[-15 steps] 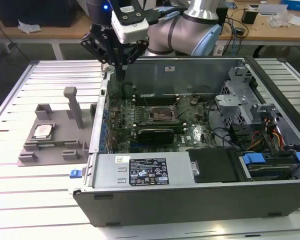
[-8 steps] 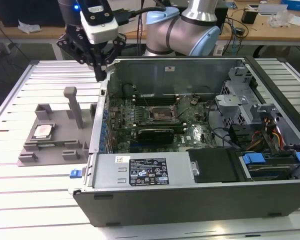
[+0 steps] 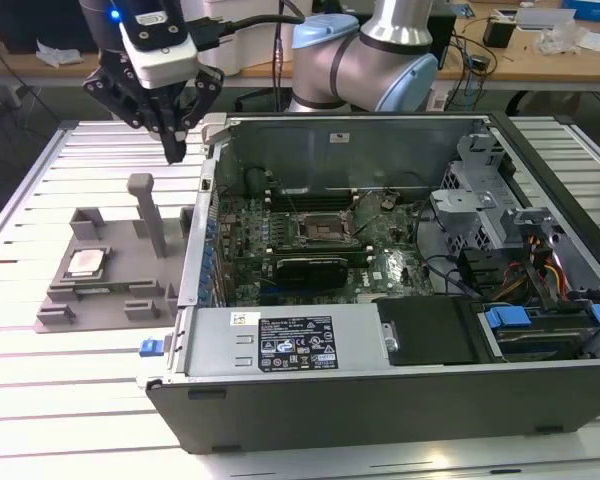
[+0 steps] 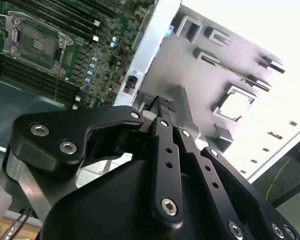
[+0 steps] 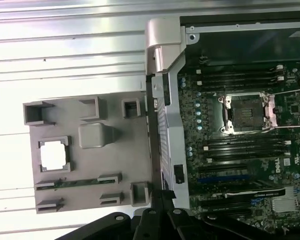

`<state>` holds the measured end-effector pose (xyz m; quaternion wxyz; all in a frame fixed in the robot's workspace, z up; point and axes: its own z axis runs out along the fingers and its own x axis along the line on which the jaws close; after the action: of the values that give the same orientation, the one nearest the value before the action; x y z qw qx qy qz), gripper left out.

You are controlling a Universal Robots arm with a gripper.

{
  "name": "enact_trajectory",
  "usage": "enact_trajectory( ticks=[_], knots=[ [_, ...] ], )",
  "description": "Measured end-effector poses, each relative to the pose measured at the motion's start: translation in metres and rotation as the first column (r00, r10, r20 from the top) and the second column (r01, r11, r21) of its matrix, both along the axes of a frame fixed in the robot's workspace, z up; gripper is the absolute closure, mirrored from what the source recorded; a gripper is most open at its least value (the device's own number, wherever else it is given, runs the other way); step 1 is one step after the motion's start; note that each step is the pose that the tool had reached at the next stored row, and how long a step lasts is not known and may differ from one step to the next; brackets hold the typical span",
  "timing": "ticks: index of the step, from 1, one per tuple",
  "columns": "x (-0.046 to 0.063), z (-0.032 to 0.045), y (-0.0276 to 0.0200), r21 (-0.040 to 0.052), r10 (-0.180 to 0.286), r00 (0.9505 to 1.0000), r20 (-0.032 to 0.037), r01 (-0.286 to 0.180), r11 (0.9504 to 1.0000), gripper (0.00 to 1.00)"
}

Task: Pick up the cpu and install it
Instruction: 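Reach for the cpu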

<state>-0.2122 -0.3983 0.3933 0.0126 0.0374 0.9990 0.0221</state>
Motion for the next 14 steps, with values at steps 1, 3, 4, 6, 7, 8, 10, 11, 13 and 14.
enact_trajectory(
  ticks=[1,3,4,6,7,8,10,11,13,14],
  knots=[
    [-0.004,0.0,0.0001,0.0001,0.0,1.0,0.0001,0.0,1.0,0.89],
    [-0.01,0.0,0.0001,0.0,0.0,1.0,0.0,0.0,1.0,0.89],
    [-0.012,0.0,0.0001,0.0,0.0,1.0,-0.0001,0.0,1.0,0.89],
    [-0.016,0.0,0.0002,0.0,0.0,1.0,0.0,0.0,1.0,0.89],
    [-0.02,0.0,0.0004,0.0,0.0,1.0,0.0,0.0,1.0,0.89],
    [-0.022,0.0,0.0005,0.0,0.0,1.0,0.0,0.0,1.0,0.89],
    [-0.025,0.0,0.0006,0.0,0.0,1.0,0.0,0.0,1.0,0.89],
    [-0.027,0.0,0.0007,0.0,0.0,1.0,0.0,0.0,1.0,0.89],
    [-0.032,0.0,0.0008,0.0,0.0,1.0,0.0,0.0,1.0,0.89],
    [-0.035,0.0,0.0009,0.0,0.0,1.0,0.0,0.0,1.0,0.89]
  ],
)
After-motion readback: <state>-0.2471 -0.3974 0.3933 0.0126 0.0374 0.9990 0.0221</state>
